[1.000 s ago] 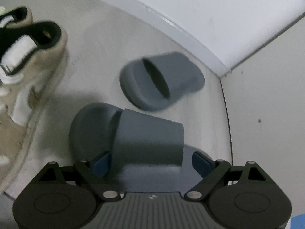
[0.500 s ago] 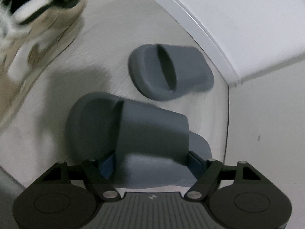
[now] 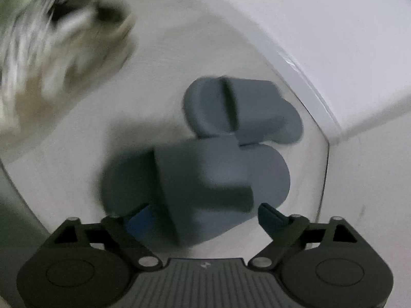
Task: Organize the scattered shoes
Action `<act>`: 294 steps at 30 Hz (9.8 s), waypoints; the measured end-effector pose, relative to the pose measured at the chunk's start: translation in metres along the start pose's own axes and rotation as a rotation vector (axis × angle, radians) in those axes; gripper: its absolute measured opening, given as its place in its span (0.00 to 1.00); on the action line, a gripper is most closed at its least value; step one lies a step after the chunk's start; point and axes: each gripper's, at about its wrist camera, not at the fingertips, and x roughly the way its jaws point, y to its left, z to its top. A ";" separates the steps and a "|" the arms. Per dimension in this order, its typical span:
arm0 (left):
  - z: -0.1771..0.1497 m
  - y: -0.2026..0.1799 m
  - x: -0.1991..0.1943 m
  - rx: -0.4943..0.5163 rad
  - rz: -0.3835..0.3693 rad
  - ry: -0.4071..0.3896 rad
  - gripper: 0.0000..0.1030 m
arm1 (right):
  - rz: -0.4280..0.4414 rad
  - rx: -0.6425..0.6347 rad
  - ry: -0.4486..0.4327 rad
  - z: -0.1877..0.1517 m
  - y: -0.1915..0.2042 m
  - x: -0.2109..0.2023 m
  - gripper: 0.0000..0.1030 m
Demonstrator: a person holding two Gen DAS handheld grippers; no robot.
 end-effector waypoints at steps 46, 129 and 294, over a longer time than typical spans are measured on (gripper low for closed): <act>0.003 0.008 0.010 -0.044 -0.042 0.031 0.98 | -0.287 0.813 -0.141 0.119 -0.051 0.125 1.00; 0.005 0.007 -0.007 -0.017 -0.021 -0.081 0.98 | -0.211 0.659 -0.228 -0.006 -0.073 0.021 1.00; 0.003 0.001 -0.044 0.091 -0.040 -0.229 0.98 | -0.040 0.372 -0.379 -0.011 0.042 0.001 0.22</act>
